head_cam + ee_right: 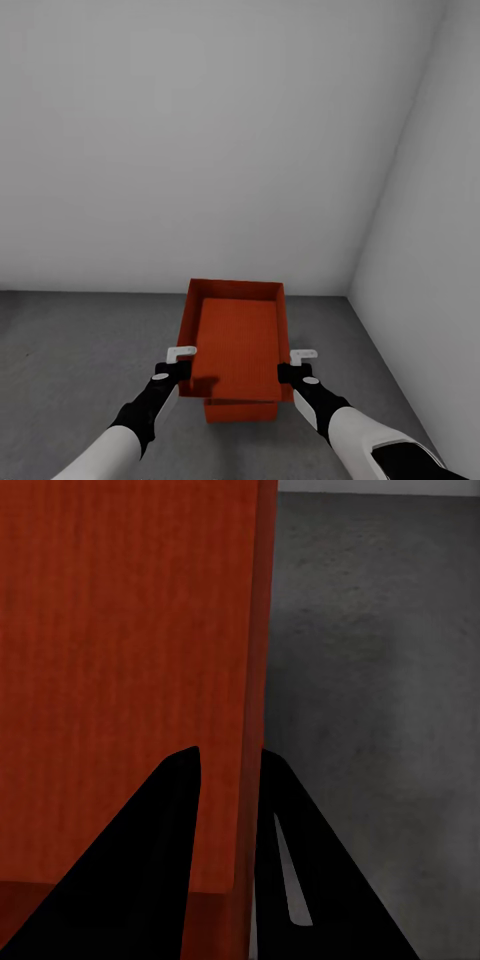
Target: Move the two storage containers from the living room to the garage. In the garage, place one container on the floor and stack the other container on top of it (either order is fine).
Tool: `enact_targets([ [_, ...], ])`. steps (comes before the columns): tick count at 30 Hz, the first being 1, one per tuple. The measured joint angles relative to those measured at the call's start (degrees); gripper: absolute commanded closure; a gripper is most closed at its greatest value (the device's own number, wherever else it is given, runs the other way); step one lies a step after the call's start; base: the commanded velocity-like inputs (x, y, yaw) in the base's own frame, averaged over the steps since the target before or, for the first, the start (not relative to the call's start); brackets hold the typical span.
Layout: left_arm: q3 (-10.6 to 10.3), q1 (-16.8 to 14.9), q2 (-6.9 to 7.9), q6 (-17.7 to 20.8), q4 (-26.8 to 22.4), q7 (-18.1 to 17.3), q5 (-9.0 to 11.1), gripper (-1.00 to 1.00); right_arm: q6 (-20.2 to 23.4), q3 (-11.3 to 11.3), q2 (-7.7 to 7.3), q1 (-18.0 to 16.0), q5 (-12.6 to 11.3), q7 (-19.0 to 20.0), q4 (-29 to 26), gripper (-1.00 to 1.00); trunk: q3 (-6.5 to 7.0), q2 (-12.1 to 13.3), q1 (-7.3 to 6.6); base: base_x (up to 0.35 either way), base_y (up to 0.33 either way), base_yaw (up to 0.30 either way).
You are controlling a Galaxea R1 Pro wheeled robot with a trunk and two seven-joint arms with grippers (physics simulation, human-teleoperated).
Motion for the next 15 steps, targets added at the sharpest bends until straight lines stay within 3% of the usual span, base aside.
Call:
enact_targets([
  [9, 0.0, 0.0, -0.01, 0.0, 0.2, 0.0, 0.1, 1.0, 0.2, 0.1, -0.02, 0.0, 0.0, 0.0, 0.0, 1.0, -0.83, 0.0, -0.01, 0.263, 0.0, 0.0],
  [15, 0.0, 0.0, 0.0, 0.0, 0.1, 0.0, 0.0, 1.0, 0.1, 0.1, -0.01, 0.0, 0.0, 0.0, 0.0, 1.0, -1.38, 0.0, 0.02, 0.043, 0.0, 0.0],
])
